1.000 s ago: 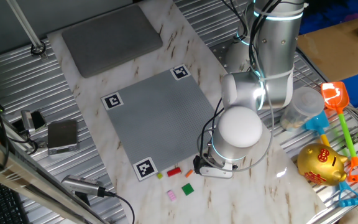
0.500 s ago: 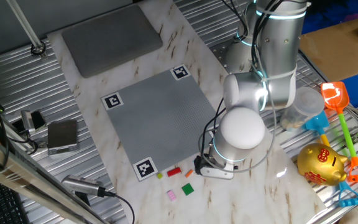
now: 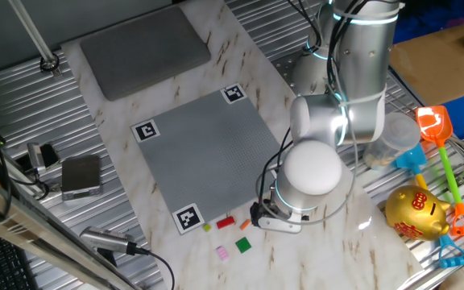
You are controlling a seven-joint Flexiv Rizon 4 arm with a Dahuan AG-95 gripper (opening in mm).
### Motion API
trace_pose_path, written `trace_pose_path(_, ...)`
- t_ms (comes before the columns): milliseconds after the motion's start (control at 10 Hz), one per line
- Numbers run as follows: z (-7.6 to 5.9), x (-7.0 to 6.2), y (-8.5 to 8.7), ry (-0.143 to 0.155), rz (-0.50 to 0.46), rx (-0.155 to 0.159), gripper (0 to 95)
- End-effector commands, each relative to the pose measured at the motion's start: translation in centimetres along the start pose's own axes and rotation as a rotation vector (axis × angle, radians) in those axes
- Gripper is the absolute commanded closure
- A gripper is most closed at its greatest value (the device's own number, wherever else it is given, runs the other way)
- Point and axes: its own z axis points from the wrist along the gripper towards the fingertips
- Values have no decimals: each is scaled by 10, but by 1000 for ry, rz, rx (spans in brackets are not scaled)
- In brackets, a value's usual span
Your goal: Build with small Lego blocks
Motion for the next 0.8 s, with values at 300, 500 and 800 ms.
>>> trace_pose_path(300,-6,-3,-2,4,9,-11,950)
trace_pose_path(500,-10,-8,-8,4,6,-14,950)
trace_pose_path(800,-19,-13,-21,5,-16,-23,950)
